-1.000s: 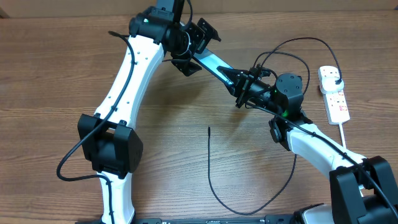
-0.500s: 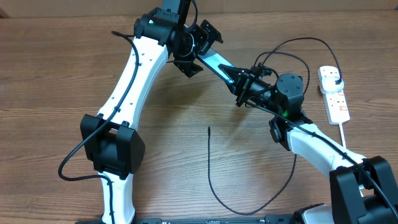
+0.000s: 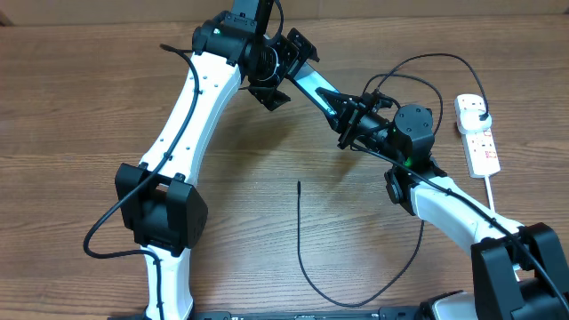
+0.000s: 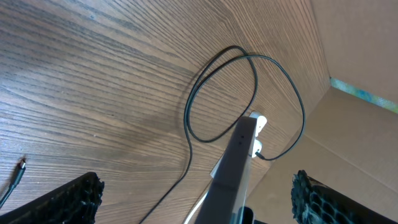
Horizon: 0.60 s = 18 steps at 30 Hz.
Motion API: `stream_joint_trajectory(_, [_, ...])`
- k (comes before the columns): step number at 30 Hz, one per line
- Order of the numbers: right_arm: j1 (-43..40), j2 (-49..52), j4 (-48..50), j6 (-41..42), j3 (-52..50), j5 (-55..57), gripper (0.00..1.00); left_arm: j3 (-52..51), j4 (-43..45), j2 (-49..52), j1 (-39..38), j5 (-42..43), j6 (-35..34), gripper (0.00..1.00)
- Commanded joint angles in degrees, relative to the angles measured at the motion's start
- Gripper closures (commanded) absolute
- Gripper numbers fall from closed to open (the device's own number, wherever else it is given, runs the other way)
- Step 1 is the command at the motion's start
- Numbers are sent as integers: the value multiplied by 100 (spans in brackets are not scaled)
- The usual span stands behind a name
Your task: Plug charger to phone and switch on socket
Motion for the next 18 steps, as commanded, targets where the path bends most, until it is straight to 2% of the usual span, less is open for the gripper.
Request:
stream_joint_trajectory(1, [26, -57, 76, 791, 107, 85, 96, 85, -15, -98, -39, -72, -57, 0])
stream_joint_trajectory(3, [26, -57, 76, 791, 107, 83, 96, 85, -17, -96, -39, -72, -57, 0])
stream_joint_trajectory(9, [28, -57, 74, 791, 107, 79, 96, 85, -22, -96, -50, -72, -55, 11])
stream_joint_trajectory(18, [26, -57, 76, 791, 107, 42, 96, 85, -15, -98, -114, -92, -57, 12])
